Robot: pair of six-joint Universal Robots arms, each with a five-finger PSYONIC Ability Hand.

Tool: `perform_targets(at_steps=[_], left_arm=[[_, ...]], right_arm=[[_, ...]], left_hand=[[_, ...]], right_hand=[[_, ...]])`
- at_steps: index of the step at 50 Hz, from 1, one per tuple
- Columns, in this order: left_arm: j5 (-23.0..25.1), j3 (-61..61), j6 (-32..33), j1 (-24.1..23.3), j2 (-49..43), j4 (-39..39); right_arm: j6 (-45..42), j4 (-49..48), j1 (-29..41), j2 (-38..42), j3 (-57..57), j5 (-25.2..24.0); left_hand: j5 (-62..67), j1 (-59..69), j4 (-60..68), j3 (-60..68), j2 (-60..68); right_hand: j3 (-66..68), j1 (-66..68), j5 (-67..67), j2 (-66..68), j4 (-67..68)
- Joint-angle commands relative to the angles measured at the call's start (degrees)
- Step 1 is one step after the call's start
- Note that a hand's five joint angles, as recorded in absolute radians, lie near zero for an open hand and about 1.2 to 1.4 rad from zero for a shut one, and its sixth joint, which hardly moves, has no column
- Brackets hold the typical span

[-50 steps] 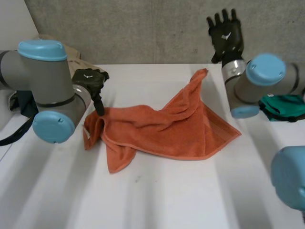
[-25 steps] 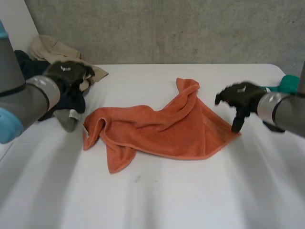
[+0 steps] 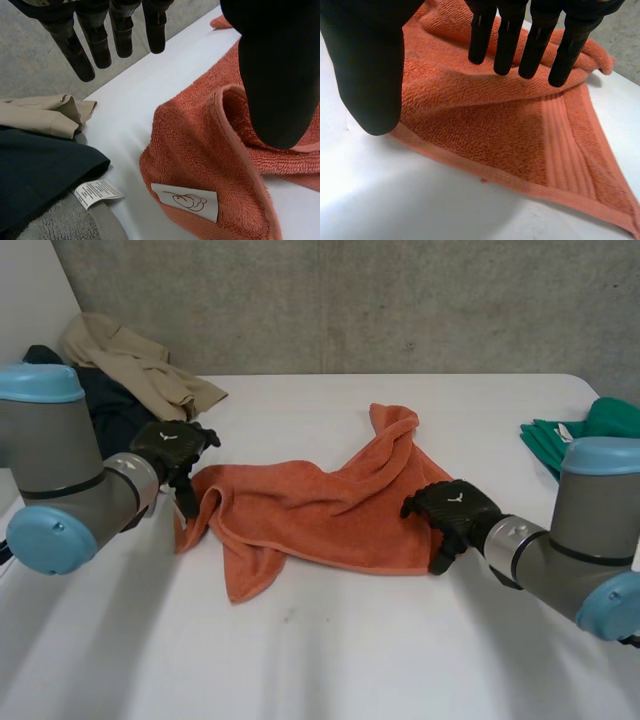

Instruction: Fold the laundry.

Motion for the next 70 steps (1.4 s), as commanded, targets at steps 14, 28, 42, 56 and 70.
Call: perform_targets(at_steps=[14, 28, 42, 56, 70], left_arm=[[-1.2, 5.6, 2.9, -3.8, -5.6, -0.3], [-5.8, 9.1, 4.2, -6.0, -5.9, -2.7], [-3.2, 3.9, 2.0, -6.0, 9.5, -3.7], [-4.5, 15.5, 4.3, -3.8, -7.4, -5.1], [-4.4, 37.9, -0.3, -7.2, 0.6, 18.5]], right_arm=[[-0.2, -10.5, 0.6, -7.9, 3.9, 4.1], [2.3, -8.6, -4.5, -26.8, 4.9, 3.5], [-9.1, 4.4, -3.6, -22.0, -4.8, 4.3], [-10.8, 4.0, -0.3, -4.9, -18.2, 9.5], [2.5, -40.6, 0.2, -5.2, -33.6, 16.9]], left_hand=[[12.4, 11.4, 12.4, 11.9, 12.1], [66.2, 65.3, 66.2, 65.8, 65.9], [66.2, 65.3, 66.2, 65.8, 65.9], [66.2, 65.3, 66.2, 65.8, 65.9], [66.2, 65.3, 66.2, 65.8, 65.9]], right_hand=[[51.7, 51.7, 51.3, 51.8, 51.5], [51.7, 51.7, 51.3, 51.8, 51.5], [51.7, 51.7, 51.3, 51.8, 51.5], [51.7, 51.7, 51.3, 51.8, 51.5], [51.7, 51.7, 51.3, 51.8, 51.5]])
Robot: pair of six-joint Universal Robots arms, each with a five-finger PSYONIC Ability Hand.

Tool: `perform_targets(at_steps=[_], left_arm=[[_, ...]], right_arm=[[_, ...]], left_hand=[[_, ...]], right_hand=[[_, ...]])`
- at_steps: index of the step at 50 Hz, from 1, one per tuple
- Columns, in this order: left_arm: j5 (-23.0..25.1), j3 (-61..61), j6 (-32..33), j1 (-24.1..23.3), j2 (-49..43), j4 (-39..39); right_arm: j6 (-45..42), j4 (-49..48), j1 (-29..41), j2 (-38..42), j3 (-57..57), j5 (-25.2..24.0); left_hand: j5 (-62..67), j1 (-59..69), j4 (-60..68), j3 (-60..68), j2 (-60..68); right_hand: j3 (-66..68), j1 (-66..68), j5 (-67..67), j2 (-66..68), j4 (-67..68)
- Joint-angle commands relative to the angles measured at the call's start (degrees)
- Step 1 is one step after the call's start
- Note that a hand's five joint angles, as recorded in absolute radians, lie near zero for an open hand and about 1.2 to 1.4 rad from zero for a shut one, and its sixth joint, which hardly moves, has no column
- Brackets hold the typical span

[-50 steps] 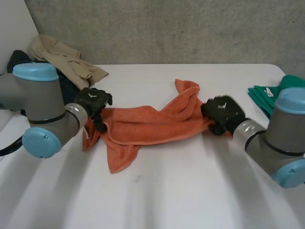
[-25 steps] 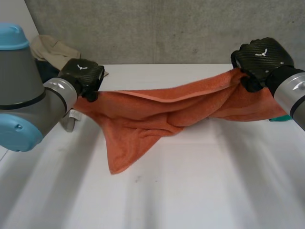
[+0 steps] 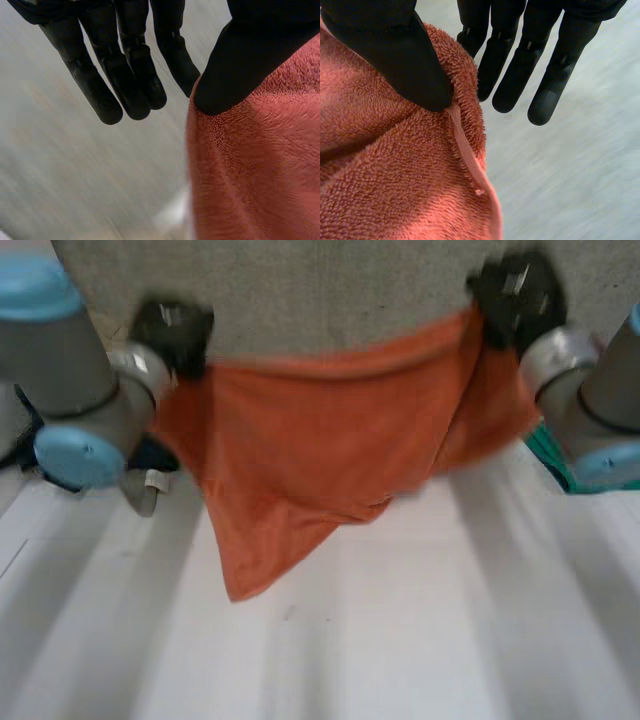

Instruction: Fold the laundry.

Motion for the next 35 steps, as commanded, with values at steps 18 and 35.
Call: perform_targets(at_steps=[18, 35], left_arm=[[-1.3, -8.5, -3.3, -0.6, 4.8, 11.0], [0.0, -24.1, 8.2, 2.6, 0.6, 7.3]], right_arm=[[5.8, 3.4, -0.3, -0.7, 5.6, -4.1], [-4.8, 22.2, -0.6, 10.8, 8.8, -3.7]], left_hand=[[13.3, 13.5, 11.3, 11.8, 11.5], [13.3, 13.5, 11.3, 11.8, 11.5]], right_hand=[[11.9, 17.6, 13.2, 13.1, 11.4], [11.9, 17.6, 13.2, 13.1, 11.4]])
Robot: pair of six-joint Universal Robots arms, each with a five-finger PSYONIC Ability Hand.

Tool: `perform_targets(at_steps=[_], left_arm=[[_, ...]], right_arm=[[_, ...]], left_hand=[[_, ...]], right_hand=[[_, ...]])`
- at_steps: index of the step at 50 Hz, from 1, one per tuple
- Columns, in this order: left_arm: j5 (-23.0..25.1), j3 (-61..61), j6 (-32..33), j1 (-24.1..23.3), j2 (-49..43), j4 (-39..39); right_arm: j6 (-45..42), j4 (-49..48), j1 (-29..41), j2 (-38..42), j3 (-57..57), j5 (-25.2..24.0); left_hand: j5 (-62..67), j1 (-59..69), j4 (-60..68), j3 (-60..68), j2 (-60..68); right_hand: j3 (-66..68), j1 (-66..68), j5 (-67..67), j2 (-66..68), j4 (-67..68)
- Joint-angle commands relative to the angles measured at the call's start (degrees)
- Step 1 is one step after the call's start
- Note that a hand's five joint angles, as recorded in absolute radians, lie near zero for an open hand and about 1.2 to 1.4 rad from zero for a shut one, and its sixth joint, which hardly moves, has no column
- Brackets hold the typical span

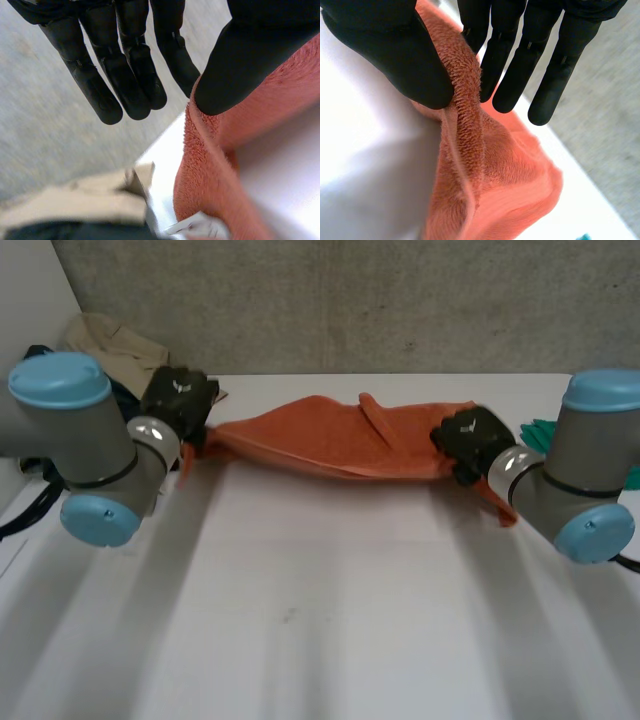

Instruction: Fold the laundry.

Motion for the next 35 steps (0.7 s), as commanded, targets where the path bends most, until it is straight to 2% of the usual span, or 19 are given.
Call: perform_targets(at_steps=[1, 2, 6, 13, 16, 20, 26, 29, 35], left_arm=[[0.1, -2.0, 2.8, 1.1, 1.6, -2.3], [0.2, -2.0, 2.5, 1.1, 2.6, -2.8], [0.2, -2.1, 1.3, 0.7, 4.7, -4.2], [0.3, -2.2, -1.6, 0.4, 6.3, -5.9], [0.3, -2.1, -2.2, 0.4, 6.4, -6.2], [0.4, -1.9, -2.7, 0.4, 6.3, -6.2], [0.3, -1.5, -2.8, 0.5, 6.3, -6.2], [0.4, -1.3, -2.8, 0.7, 6.4, -6.4], [0.4, -0.8, -2.8, 0.8, 6.5, -7.1]], right_arm=[[1.9, 0.1, -0.5, 1.4, 0.0, 0.8], [3.7, 0.3, -0.8, 0.6, 0.2, 0.9], [9.3, 1.2, -1.8, -1.8, 1.2, 1.1], [18.7, 8.0, -5.7, -6.7, 4.6, 0.3], [19.5, 9.7, -6.9, -8.1, 6.1, -0.1], [17.3, 10.7, -8.5, -9.2, 9.0, -0.6], [7.1, 9.2, -9.9, -9.0, 13.8, -1.4], [3.6, 6.3, -10.2, -8.7, 14.8, -1.3], [1.8, 1.2, -10.5, -5.9, 14.4, -1.0]], left_hand=[[13.3, 13.5, 11.3, 11.7, 11.4], [13.3, 13.5, 11.3, 11.7, 11.4], [13.3, 13.5, 11.3, 11.7, 11.4], [13.3, 13.5, 11.3, 11.7, 11.4], [13.3, 13.5, 11.3, 11.7, 11.4], [13.3, 13.5, 11.3, 11.7, 11.4], [13.3, 13.5, 11.3, 11.7, 11.4], [13.3, 13.5, 11.3, 11.7, 11.4], [13.3, 13.5, 11.3, 11.7, 11.4]], right_hand=[[5.5, 11.3, 5.8, 6.8, 5.0], [-15.5, -9.8, -15.3, -14.3, -16.1], [-57.5, -51.7, -57.2, -56.3, -58.0], [-58.1, -52.4, -57.9, -56.9, -58.7], [-57.5, -51.7, -57.2, -56.2, -58.0], [-45.0, -39.3, -44.8, -43.8, -45.6], [-28.9, -23.1, -28.6, -27.6, -29.4], [-28.0, -22.3, -27.7, -26.8, -28.6], [-27.5, -21.8, -27.2, -26.3, -28.1]])
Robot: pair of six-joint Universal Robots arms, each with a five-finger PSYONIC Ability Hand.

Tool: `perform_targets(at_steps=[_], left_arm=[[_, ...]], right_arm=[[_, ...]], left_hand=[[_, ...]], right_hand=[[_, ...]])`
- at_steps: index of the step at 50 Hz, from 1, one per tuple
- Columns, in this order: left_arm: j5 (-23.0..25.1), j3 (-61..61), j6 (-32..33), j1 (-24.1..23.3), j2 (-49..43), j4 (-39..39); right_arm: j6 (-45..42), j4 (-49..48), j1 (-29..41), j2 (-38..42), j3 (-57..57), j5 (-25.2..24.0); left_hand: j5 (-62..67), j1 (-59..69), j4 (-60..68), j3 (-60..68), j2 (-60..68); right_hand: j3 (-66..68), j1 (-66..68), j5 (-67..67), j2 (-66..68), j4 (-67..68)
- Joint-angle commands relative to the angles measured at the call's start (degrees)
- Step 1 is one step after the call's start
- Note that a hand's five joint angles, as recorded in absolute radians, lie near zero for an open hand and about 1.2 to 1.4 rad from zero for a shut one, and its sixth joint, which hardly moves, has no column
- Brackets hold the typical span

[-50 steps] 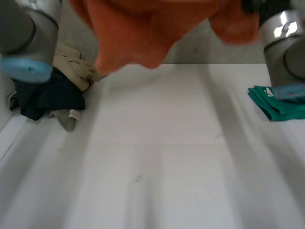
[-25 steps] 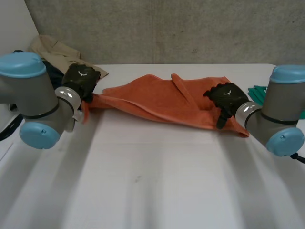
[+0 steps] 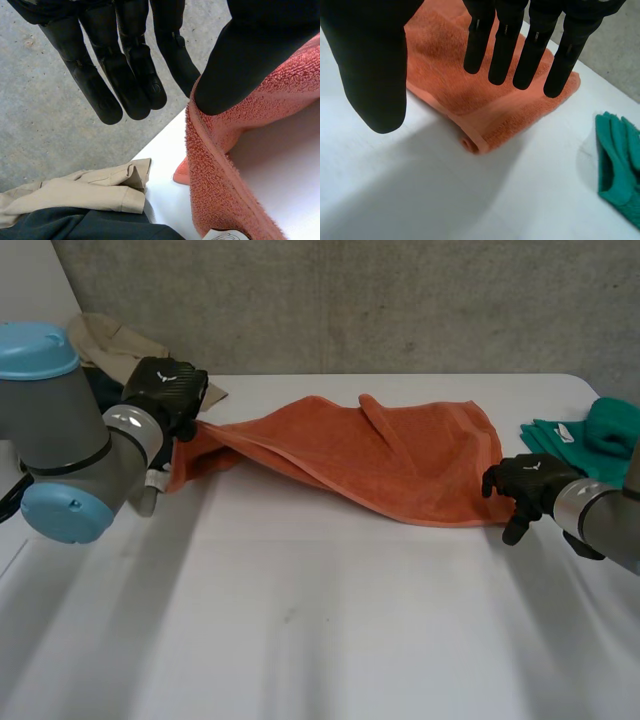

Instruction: Fold the laundry.

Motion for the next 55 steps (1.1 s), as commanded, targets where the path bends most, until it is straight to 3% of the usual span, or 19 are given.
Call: perform_targets(at_steps=[1, 16, 20, 23, 31, 38, 44, 48, 55], left_arm=[[0.0, 0.5, 0.1, 0.1, 0.2, -0.8], [-0.3, 0.7, 0.1, 0.0, 0.1, -1.4], [-0.3, 0.7, 0.1, 0.0, 0.2, -2.2], [-0.3, 0.6, 0.1, 0.0, 0.3, -2.8], [-0.8, -1.1, 1.3, -0.4, 1.8, -7.6], [-1.9, -6.7, 11.3, -1.4, 5.3, -20.4], [-1.1, -15.8, 21.9, -1.7, 9.4, -32.4], [0.4, -19.2, 24.2, -2.2, 10.9, -32.8], [-1.7, -18.4, 24.1, -2.5, 6.8, -31.6]], right_arm=[[-3.1, -6.1, -0.3, 3.4, -0.4, 0.4], [-2.3, -9.1, -0.7, 11.5, -7.3, 0.3], [-1.8, -9.2, -0.7, 12.1, -8.0, 0.0], [-1.3, -9.6, -0.7, 11.8, -8.0, 0.0], [-1.1, -8.0, -1.8, 7.3, -6.8, -1.2], [-17.2, 9.3, -6.4, -3.4, -2.5, -1.4], [-37.4, 28.3, -11.0, -12.3, 5.2, -1.7], [-43.9, 27.7, -12.1, -14.6, 8.1, -2.4], [-40.2, 23.4, -10.4, -11.4, 5.6, -1.4]], left_hand=[[13.3, 13.5, 11.3, 11.7, 11.4], [13.3, 13.5, 11.3, 11.7, 11.4], [13.3, 13.5, 11.3, 11.7, 11.4], [13.3, 13.5, 11.3, 11.7, 11.4], [13.3, 13.5, 11.3, 11.7, 11.4], [13.3, 13.5, 11.3, 11.7, 11.4], [13.3, 13.5, 11.3, 11.7, 11.4], [13.3, 13.5, 11.3, 11.7, 11.4], [13.3, 13.5, 11.3, 11.7, 11.4]], right_hand=[[6.0, 6.4, 6.0, 6.3, 6.2], [15.3, 15.7, 15.2, 15.6, 15.5], [26.3, 26.8, 26.3, 26.6, 26.6], [45.3, 45.8, 45.3, 45.7, 45.6], [45.4, 45.8, 45.4, 45.7, 45.6], [45.4, 45.8, 45.4, 45.7, 45.6], [45.4, 45.8, 45.4, 45.7, 45.6], [45.4, 45.8, 45.4, 45.7, 45.6], [45.4, 45.8, 45.4, 45.7, 45.6]])
